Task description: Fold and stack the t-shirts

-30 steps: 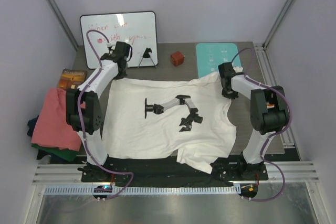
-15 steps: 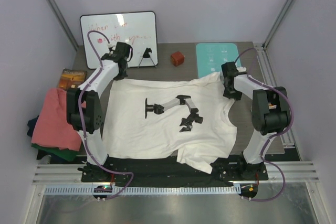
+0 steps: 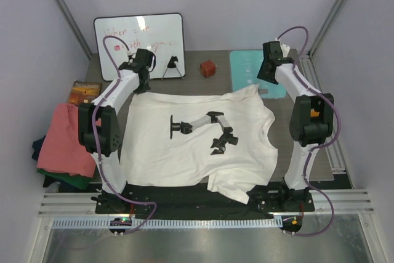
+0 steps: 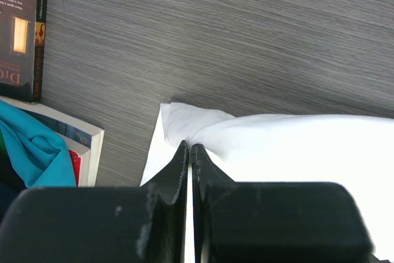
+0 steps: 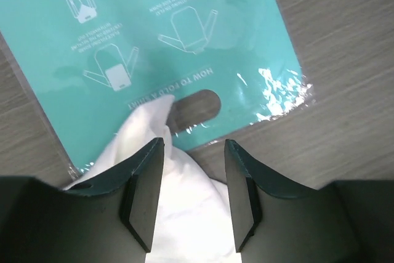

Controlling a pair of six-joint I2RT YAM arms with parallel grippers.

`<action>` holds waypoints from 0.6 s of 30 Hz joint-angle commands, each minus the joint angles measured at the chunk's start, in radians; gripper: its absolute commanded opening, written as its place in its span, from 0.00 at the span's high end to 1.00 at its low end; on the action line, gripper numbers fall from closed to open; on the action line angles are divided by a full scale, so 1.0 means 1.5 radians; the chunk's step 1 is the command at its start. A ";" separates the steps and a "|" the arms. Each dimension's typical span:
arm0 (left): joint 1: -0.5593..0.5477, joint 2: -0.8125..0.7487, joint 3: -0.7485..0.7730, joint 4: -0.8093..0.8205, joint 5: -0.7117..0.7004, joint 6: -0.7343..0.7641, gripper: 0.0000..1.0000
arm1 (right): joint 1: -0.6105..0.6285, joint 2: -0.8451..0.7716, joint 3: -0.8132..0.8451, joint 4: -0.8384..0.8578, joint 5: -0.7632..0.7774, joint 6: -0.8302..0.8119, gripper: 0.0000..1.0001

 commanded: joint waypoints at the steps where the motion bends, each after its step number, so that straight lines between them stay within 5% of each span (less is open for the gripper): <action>1: 0.005 0.005 0.027 -0.006 -0.008 -0.007 1.00 | 0.001 0.106 0.166 -0.104 -0.043 0.016 0.50; 18: 0.005 0.001 0.025 -0.008 -0.007 -0.007 1.00 | 0.004 0.176 0.184 -0.105 -0.112 0.036 0.50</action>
